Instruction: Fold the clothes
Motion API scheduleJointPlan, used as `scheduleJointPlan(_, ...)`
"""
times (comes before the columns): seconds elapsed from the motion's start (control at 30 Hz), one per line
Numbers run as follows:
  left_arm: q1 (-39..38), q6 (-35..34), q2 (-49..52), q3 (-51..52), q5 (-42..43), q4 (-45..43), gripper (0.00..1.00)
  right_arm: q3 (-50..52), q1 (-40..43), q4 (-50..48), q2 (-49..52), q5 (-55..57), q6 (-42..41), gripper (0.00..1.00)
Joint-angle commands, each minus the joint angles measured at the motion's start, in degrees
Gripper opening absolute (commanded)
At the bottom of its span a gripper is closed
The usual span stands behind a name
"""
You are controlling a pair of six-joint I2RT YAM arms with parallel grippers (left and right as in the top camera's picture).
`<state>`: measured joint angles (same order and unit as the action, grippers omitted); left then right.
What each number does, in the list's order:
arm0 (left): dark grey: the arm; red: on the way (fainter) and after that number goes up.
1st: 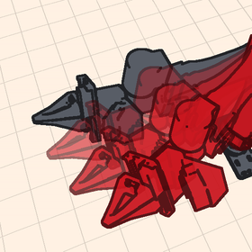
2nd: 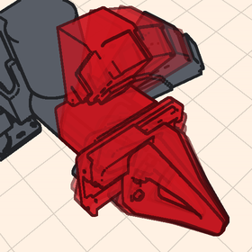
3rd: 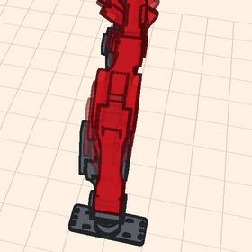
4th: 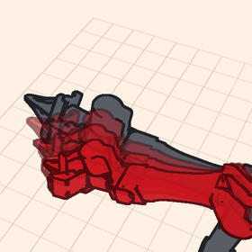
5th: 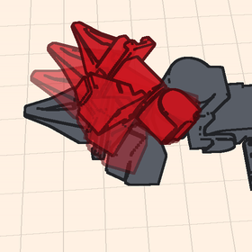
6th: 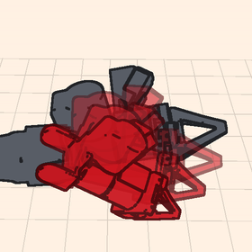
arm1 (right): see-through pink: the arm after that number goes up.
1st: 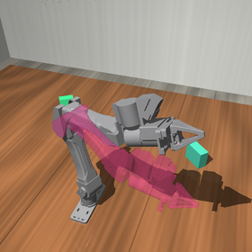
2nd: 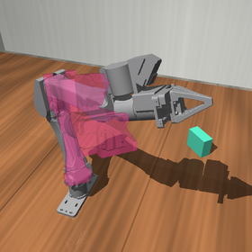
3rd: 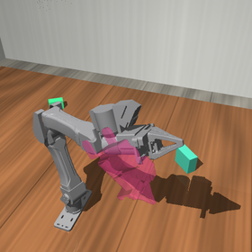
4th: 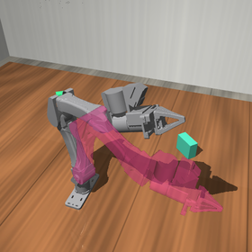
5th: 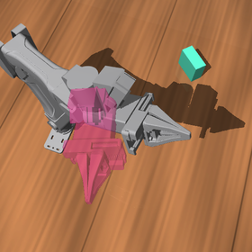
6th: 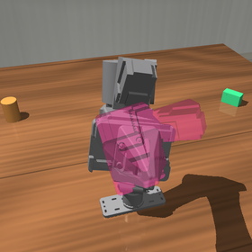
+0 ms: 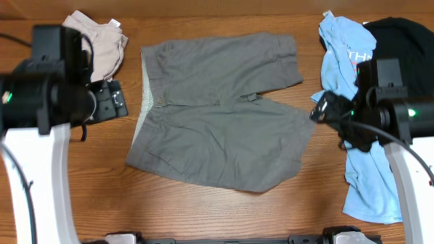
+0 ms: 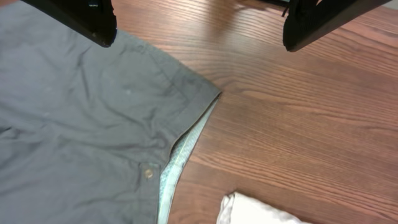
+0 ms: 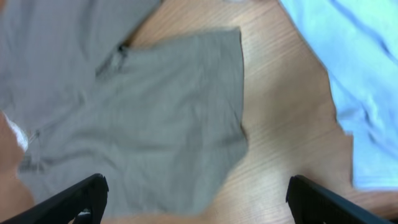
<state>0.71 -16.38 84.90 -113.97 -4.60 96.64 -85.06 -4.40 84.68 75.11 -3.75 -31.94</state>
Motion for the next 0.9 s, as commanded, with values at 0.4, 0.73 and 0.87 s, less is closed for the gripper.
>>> scheduleJointPlan(0.4,-0.74,-16.76,-7.41,48.78,1.57,-24.26,0.87,11.65,-16.37,2.43,-3.63,-1.53,-12.7,0.97)
scheduleJointPlan(0.73,-0.72,-34.4,-7.41,73.94,-1.55,-51.84,0.81,25.7,-21.79,-8.68,-3.23,-5.35,-16.22,0.96)
scheduleJointPlan(0.87,-0.72,-37.07,-7.41,79.19,-2.43,-60.98,0.75,27.58,-21.79,-10.75,-3.23,-5.35,-16.26,0.96)
